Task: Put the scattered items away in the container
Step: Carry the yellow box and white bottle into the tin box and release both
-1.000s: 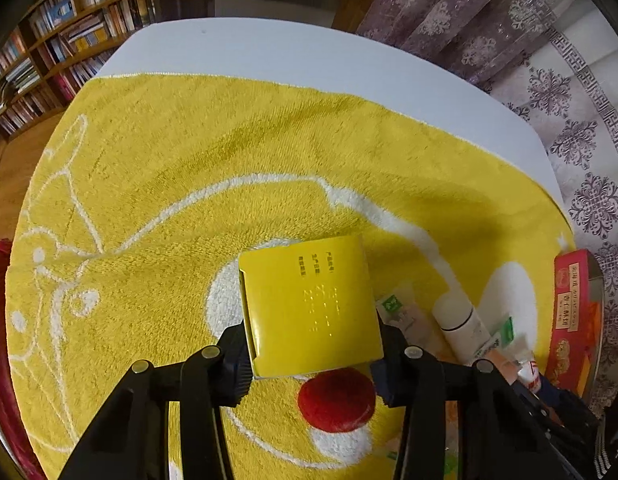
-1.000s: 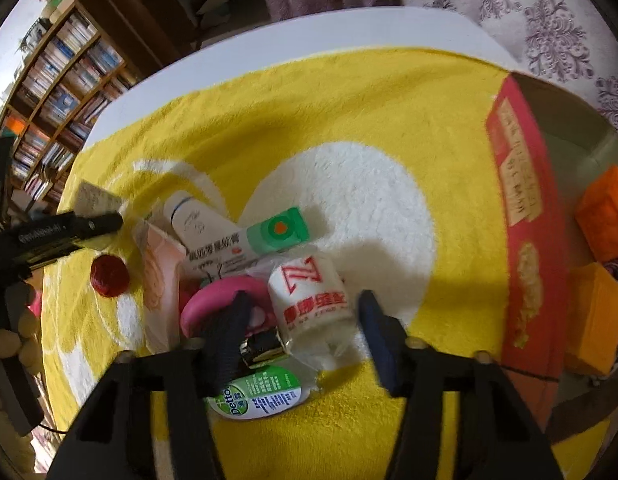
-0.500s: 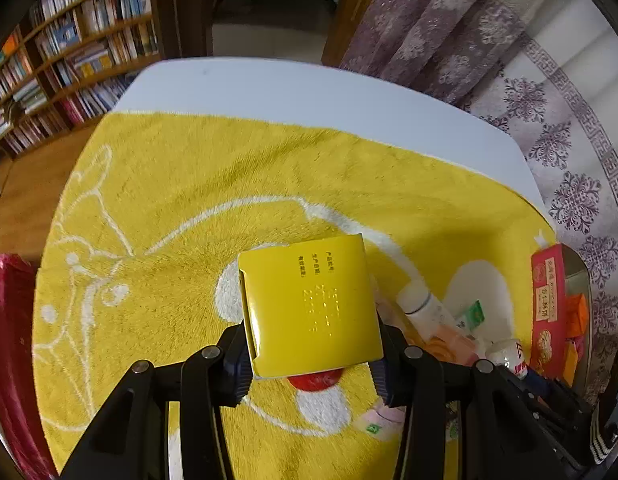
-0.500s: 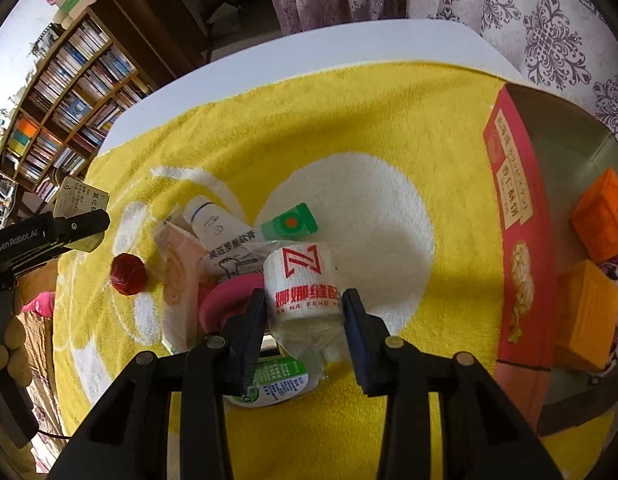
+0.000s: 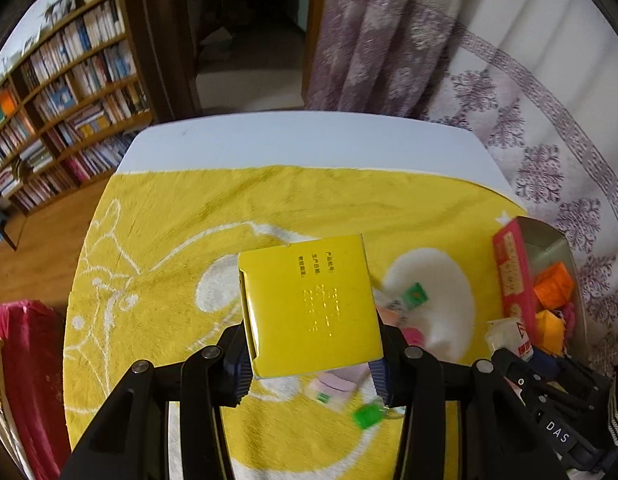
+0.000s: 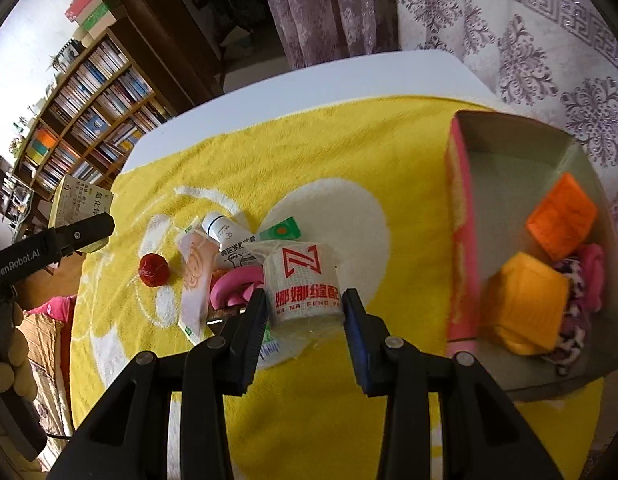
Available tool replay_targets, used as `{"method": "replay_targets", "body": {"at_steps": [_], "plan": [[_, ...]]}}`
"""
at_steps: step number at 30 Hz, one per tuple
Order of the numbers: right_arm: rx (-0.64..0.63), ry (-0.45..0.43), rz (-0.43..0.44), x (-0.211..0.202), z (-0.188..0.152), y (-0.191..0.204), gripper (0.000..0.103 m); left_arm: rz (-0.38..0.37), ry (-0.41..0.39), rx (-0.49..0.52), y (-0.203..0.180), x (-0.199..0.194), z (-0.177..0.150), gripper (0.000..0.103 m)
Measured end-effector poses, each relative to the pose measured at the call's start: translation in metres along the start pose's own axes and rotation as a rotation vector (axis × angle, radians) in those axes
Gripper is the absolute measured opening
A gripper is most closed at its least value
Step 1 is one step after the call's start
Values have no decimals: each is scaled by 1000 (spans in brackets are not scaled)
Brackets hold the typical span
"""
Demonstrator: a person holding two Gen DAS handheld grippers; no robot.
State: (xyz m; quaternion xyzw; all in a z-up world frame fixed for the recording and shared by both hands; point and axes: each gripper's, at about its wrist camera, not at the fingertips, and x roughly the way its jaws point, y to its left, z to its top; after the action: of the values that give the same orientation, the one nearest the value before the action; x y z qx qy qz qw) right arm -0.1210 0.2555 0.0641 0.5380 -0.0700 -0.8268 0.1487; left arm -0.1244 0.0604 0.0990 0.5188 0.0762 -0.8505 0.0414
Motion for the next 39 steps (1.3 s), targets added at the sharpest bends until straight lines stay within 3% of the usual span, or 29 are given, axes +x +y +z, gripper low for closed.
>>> {"method": "replay_targets", "body": {"at_steps": [17,30,39], "plan": [[58,-121,-9,-85,-17,-90,42,-20,-110,149,-130,-57,-14,49],[127,-168,-45,-123,-30,-166,42,-66,-115,216,-209,-63,-23,49],[135,-194,-45,-133,-21,-189,42,-117,-90,255,-243,-56,-18,49]]}}
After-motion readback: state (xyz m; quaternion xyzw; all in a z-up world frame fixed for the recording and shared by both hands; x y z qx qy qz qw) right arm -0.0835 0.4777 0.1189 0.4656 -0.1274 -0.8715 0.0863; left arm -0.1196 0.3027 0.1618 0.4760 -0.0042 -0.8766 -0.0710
